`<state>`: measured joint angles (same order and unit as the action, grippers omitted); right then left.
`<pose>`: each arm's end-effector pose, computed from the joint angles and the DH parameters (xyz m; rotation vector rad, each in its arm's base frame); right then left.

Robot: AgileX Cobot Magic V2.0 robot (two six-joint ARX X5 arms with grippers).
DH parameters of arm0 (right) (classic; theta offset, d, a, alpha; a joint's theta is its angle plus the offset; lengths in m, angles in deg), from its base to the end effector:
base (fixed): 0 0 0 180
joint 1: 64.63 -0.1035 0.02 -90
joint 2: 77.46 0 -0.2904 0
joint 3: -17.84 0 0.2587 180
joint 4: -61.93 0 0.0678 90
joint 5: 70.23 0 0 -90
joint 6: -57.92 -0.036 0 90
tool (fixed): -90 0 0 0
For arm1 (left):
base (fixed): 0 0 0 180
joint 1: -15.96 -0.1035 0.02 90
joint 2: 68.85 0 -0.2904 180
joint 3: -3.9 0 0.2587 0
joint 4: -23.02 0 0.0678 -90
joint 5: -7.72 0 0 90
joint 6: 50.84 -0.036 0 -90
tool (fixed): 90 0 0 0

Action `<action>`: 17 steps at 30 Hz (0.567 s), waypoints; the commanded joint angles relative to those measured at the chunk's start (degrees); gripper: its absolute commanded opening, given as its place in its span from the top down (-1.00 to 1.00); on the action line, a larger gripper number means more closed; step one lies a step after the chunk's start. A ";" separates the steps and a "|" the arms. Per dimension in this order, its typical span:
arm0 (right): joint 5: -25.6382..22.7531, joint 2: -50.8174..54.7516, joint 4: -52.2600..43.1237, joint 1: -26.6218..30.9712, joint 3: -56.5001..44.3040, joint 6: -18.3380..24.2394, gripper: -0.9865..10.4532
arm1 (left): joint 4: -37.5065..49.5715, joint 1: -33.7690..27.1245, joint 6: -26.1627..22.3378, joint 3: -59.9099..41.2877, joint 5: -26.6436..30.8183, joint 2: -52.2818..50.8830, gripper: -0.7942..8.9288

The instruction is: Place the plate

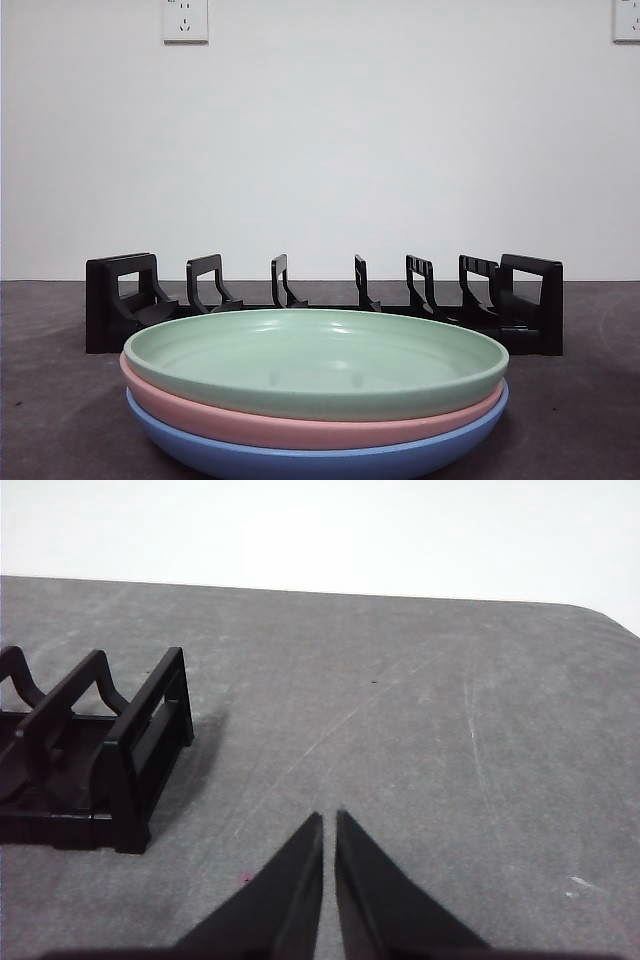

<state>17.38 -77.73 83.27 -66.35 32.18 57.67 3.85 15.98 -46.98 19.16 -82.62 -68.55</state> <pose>0.0835 0.0010 0.1546 -0.0002 0.1268 -0.0120 0.0831 -0.0002 0.1642 -0.0675 0.0737 -0.0038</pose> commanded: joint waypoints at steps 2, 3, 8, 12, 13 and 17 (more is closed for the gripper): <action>0.00 0.07 -1.97 0.02 -0.24 -0.63 0.79 | 0.74 0.00 -0.07 -1.14 -0.22 -0.11 0.82; 0.00 0.07 -2.36 0.02 -0.22 -0.63 0.79 | 0.74 0.00 -0.09 -1.14 -0.22 -0.11 0.82; 0.00 0.07 -2.38 0.02 -0.22 -0.63 0.79 | 0.74 0.00 -0.07 -1.14 -0.22 -0.11 0.82; 0.00 0.07 -2.38 0.02 -0.22 -0.63 0.79 | 0.74 0.00 -0.07 -1.14 -0.22 -0.11 0.82; 0.00 0.07 -2.38 0.02 -0.22 -0.63 0.79 | 0.74 0.00 -0.09 -1.14 -0.22 -0.11 0.82; 0.00 0.07 -2.38 0.02 -0.22 -0.63 0.79 | 0.74 0.00 -0.07 -1.14 -0.22 -0.11 0.82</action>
<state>17.38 -77.71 81.48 -66.33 32.18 57.64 3.85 15.98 -46.98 19.16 -82.62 -68.55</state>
